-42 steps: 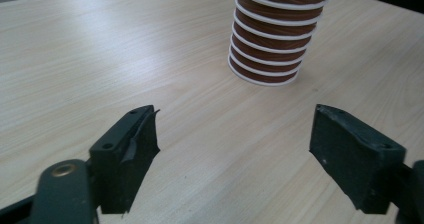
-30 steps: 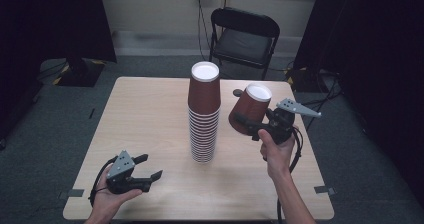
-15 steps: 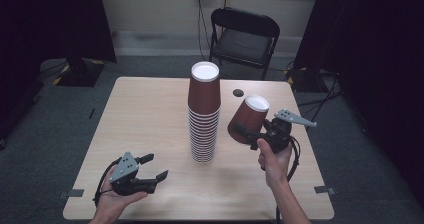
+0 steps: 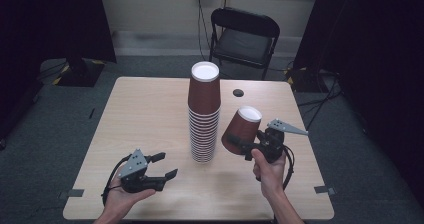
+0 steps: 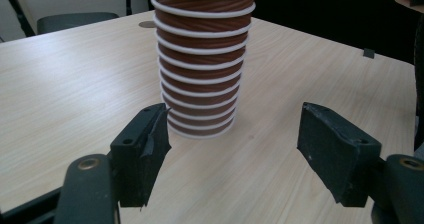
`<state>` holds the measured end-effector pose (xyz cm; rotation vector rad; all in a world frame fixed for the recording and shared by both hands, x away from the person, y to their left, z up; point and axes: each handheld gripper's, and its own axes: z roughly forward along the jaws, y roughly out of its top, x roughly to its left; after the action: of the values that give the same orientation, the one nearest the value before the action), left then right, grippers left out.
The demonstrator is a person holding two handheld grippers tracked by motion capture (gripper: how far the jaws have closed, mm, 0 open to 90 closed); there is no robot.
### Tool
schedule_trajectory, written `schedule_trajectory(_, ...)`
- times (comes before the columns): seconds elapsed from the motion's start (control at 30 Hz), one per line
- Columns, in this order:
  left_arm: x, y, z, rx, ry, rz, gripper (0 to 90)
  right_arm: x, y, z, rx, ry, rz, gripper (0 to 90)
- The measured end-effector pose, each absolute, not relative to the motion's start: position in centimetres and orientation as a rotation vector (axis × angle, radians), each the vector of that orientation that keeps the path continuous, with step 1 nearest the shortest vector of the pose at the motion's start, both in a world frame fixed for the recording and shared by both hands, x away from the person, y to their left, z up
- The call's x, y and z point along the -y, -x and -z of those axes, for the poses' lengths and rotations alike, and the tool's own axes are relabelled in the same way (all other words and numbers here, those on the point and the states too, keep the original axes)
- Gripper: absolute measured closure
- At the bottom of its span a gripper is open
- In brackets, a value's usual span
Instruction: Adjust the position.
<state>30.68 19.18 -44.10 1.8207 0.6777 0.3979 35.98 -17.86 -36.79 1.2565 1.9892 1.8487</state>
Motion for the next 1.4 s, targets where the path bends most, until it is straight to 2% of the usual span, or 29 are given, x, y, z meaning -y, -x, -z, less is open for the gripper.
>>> schedule_trajectory(0.43,-14.9,-31.7,42.0,-0.548,-1.811,-0.385,30.6,16.0,-34.0,37.2,-2.027,-1.265,-1.952,13.3)
schedule_trajectory(0.53,-14.1,-31.8,41.6,-0.53,-1.798,-0.367,25.6,15.4,-33.7,37.3,-2.037,-1.258,-1.963,13.3)
schedule_trajectory(0.6,-13.5,-31.9,41.3,-0.535,-1.781,-0.377,18.7,15.2,-33.5,37.3,-2.042,-1.259,-1.975,13.3)
schedule_trajectory(0.77,-12.7,-32.2,41.0,-0.52,-1.779,-0.345,15.3,14.6,-33.2,38.0,-2.036,-1.281,-2.031,13.3)
schedule_trajectory(0.87,-12.2,-32.1,41.1,-0.488,-1.768,-0.377,16.0,14.4,-33.1,38.2,-2.041,-1.292,-2.033,13.3)
schedule_trajectory(0.9,-12.0,-32.1,41.2,-0.486,-1.764,-0.369,18.3,14.3,-33.1,38.3,-2.041,-1.302,-2.042,13.3)
schedule_trajectory(0.97,-11.8,-32.3,41.2,-0.462,-1.744,-0.378,30.1,14.2,-33.0,38.4,-2.036,-1.309,-2.072,13.3)
schedule_trajectory(1.03,-11.7,-32.3,41.2,-0.464,-1.728,-0.384,32.6,14.1,-32.8,38.4,-2.031,-1.308,-2.092,13.3)
schedule_trajectory(1.13,-11.2,-32.2,41.2,-0.411,-1.698,-0.468,41.5,13.7,-32.4,38.1,-2.029,-1.321,-2.133,13.3)
schedule_trajectory(1.23,-11.0,-32.1,41.0,-0.406,-1.654,-0.52,54.4,13.5,-32.2,38.1,-2.011,-1.35,-2.175,13.4)
schedule_trajectory(1.4,-10.3,-31.4,40.4,-0.375,-1.537,-0.587,64.9,13.3,-31.9,37.9,-1.99,-1.419,-2.248,13.6)
